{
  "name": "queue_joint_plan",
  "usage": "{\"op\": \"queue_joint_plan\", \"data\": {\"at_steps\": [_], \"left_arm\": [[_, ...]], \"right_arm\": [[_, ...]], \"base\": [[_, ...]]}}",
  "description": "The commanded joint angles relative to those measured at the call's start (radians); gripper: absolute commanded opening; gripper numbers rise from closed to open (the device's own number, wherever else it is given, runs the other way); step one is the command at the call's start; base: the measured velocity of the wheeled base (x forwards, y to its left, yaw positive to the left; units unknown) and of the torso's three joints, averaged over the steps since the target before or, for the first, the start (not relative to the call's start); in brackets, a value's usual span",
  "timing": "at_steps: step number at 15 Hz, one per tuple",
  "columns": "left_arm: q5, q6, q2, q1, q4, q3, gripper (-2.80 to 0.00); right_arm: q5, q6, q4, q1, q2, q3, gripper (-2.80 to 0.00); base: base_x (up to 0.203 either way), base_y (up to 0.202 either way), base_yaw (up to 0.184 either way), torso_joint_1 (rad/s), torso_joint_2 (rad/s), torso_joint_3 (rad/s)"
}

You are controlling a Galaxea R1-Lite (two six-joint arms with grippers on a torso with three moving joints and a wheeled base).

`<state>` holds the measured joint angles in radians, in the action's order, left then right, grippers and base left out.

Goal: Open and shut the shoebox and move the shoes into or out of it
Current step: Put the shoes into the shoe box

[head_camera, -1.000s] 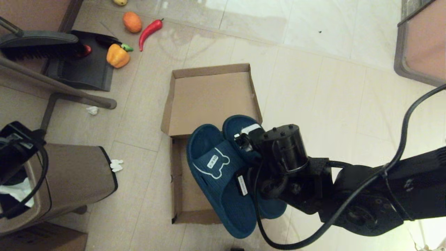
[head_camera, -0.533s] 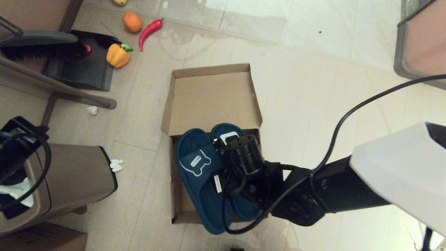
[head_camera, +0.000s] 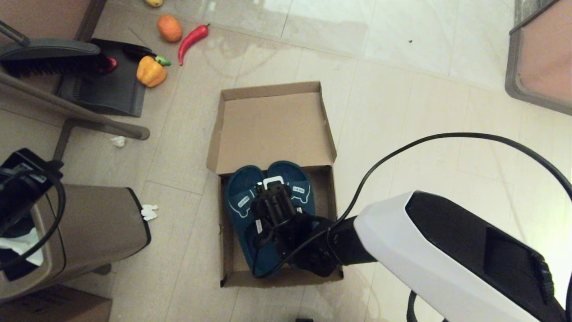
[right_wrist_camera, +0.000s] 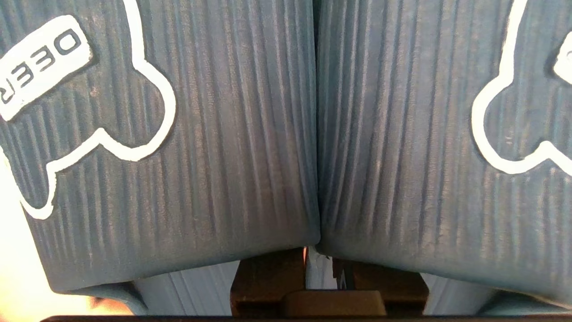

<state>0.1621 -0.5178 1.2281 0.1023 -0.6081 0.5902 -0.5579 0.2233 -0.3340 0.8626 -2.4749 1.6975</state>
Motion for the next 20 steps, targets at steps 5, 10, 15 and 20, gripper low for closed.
{"op": "queue_joint_plan", "data": {"at_steps": [5, 10, 15, 20], "left_arm": [[-0.004, -0.004, -0.004, 0.000, -0.003, -0.002, -2.80], [-0.015, -0.011, -0.007, 0.023, -0.002, 0.004, -2.80], [-0.039, -0.016, -0.004, 0.037, -0.001, 0.014, -2.80], [-0.046, -0.016, 0.001, 0.038, -0.001, 0.031, -2.80]], "right_arm": [[-0.050, 0.067, 0.088, -0.005, -0.139, 0.225, -2.80], [-0.062, 0.068, 0.095, -0.031, -0.160, 0.246, 0.00], [-0.063, 0.068, 0.100, -0.028, -0.135, 0.228, 0.00], [-0.056, 0.082, 0.132, -0.001, -0.069, 0.097, 0.00]], "base": [[0.000, 0.000, 0.000, 0.000, 0.00, 0.000], [0.000, 0.000, 0.000, 0.000, 0.00, 0.000], [0.000, 0.000, 0.000, 0.000, 0.00, 0.000], [0.000, 0.000, 0.000, 0.000, 0.00, 0.000]]}}
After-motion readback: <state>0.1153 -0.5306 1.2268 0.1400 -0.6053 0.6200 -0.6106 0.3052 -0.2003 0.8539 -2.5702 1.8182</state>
